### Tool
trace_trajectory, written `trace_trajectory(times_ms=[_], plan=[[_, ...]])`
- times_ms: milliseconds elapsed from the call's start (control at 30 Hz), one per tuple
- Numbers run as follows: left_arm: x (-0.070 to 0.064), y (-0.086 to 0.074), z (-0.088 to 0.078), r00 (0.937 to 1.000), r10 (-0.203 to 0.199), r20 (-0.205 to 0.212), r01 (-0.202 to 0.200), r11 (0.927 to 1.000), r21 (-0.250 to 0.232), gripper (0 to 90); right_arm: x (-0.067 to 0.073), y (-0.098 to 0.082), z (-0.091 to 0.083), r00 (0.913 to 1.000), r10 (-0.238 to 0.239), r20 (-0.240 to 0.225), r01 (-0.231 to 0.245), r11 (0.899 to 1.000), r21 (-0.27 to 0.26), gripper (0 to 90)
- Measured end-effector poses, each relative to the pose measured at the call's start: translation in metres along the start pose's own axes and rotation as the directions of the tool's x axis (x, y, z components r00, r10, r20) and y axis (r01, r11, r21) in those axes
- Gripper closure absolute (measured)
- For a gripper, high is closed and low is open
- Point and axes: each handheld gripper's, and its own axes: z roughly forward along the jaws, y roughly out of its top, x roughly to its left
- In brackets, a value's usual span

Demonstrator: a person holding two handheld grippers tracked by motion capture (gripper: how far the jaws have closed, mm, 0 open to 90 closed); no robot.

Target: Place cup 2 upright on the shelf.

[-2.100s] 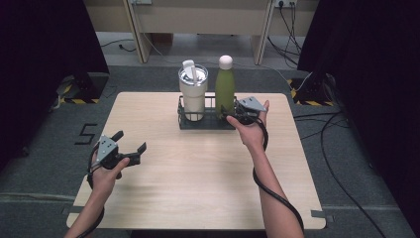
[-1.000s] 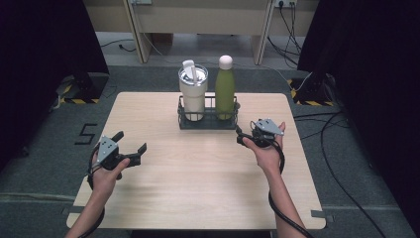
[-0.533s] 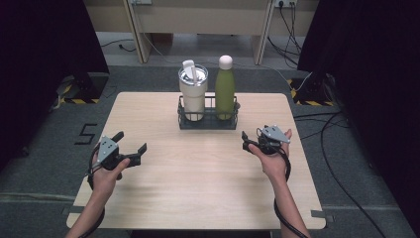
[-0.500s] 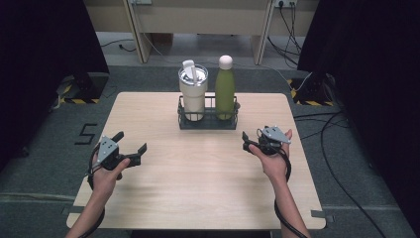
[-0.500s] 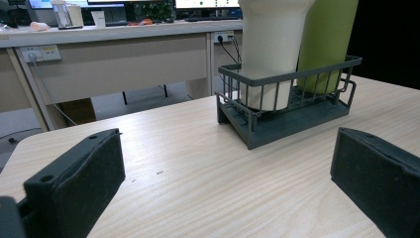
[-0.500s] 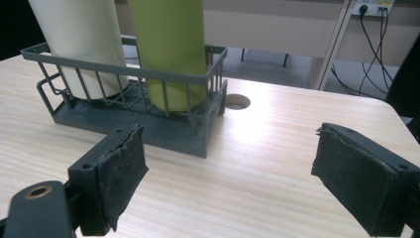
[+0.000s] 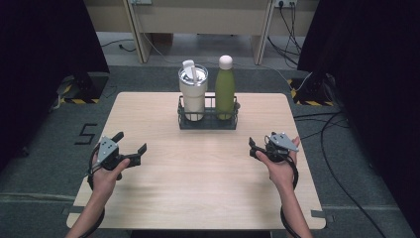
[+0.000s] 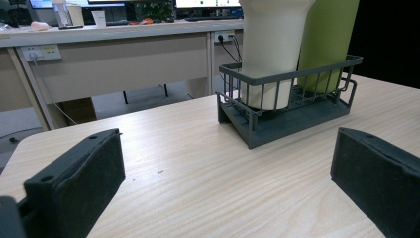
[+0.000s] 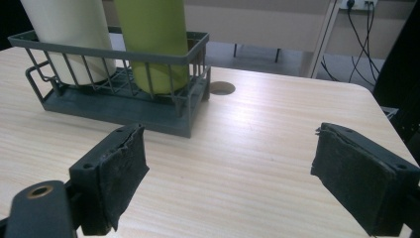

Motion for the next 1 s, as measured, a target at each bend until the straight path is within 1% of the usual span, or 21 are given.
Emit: trace_trajectory(times_ms=[167,367,533,1000], plan=[[0.000,0.000,0.000,1.0000,0.000,0.000,0.000,1.0000,-0.001,0.0,-0.005,-0.005,-0.005,0.9999,0.000,0.012,0.000,1.000,0.005,13.2],[0.000,0.000,0.000,1.0000,0.001,0.001,-0.001,1.0000,0.000,0.0,-0.009,-0.010,-0.011,0.9997,0.011,0.022,-0.011,1.000,0.008,13.3],[0.000,0.000,0.000,1.0000,0.000,-0.001,0.000,1.0000,-0.001,0.0,-0.014,-0.013,-0.016,0.9995,0.005,0.032,-0.006,1.000,0.008,13.3],[-0.001,-0.001,0.000,1.0000,0.001,0.001,-0.001,1.0000,0.005,0.0,-0.029,-0.028,-0.029,0.9975,0.022,0.067,-0.024,1.000,0.021,13.8]])
